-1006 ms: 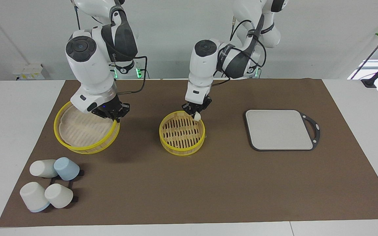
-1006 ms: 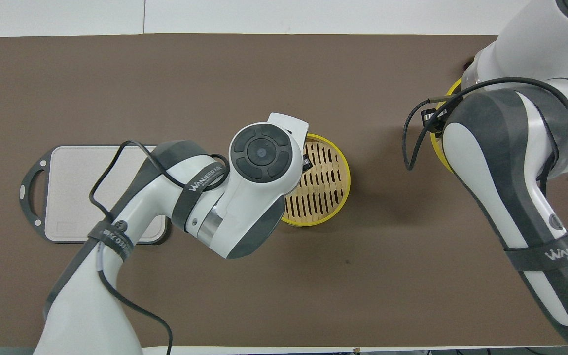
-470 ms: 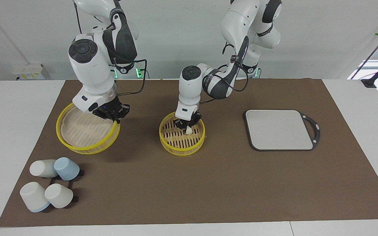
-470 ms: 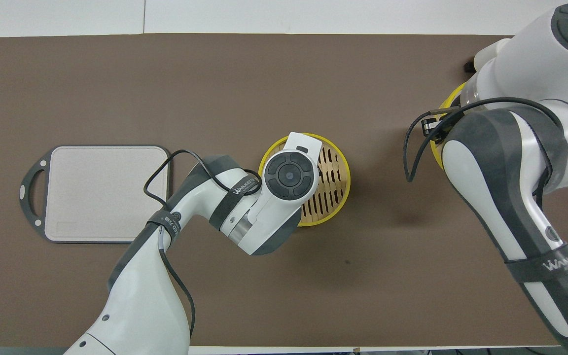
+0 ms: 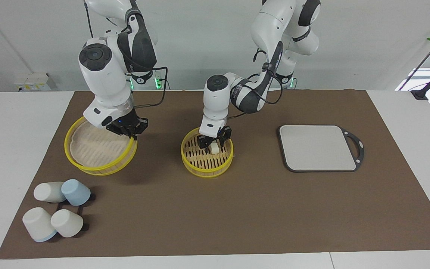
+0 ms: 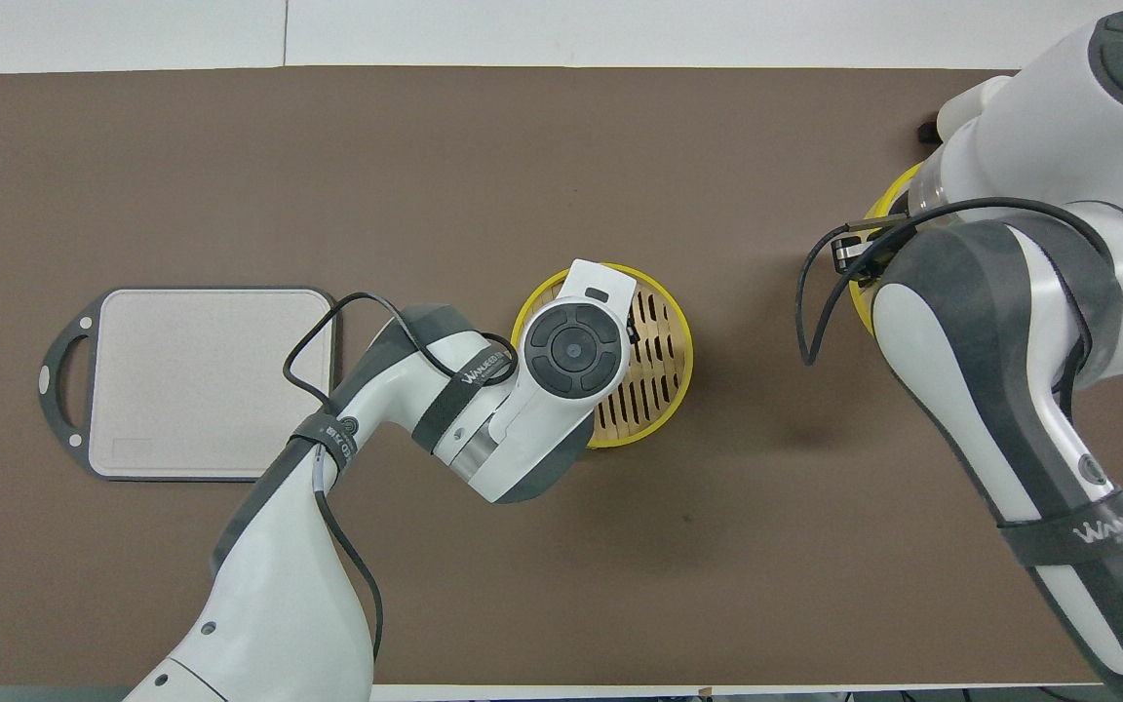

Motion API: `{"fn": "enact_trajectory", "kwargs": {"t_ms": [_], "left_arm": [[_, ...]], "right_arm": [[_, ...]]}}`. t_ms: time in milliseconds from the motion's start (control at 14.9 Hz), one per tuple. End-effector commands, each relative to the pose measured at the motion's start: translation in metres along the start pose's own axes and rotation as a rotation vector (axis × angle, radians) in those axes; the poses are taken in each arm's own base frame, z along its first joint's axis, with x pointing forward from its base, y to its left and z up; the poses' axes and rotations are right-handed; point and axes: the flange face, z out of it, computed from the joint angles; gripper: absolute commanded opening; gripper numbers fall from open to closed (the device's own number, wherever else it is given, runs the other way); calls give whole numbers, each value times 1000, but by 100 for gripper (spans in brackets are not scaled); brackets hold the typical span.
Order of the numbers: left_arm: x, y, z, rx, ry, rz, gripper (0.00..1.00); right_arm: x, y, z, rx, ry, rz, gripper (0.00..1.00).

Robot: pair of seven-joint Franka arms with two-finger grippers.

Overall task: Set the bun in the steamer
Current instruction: 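Lower the bun into the steamer and open the left gripper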

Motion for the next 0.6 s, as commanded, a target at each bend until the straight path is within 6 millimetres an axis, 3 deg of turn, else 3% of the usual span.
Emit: {"fn": "enact_trajectory", "kwargs": {"t_ms": [0,134,201,268,335,402,537], "left_arm": [[32,-34,-62,38,24,-14,100],[62,-68,-99,68,0,-5,100],[78,-87,-118,77,-17,3,100],[94,-109,-136,84,-36,18,100],[110,-134,-154,89,-48,45,100],[126,-159,-169,87,-64,69,100],[157,-215,-196,65,-100,126,100]], "right_arm": [[-2,-7,-15,36,43,-6,9],[-1,-27,-24,84,64,6,9],[-2,-46,-33,91,73,-18,12],[3,-73,-36,89,68,-20,13],[3,-115,-39,77,51,26,13],[6,-156,-32,66,36,86,13],[13,-215,-22,61,52,140,13]]}}
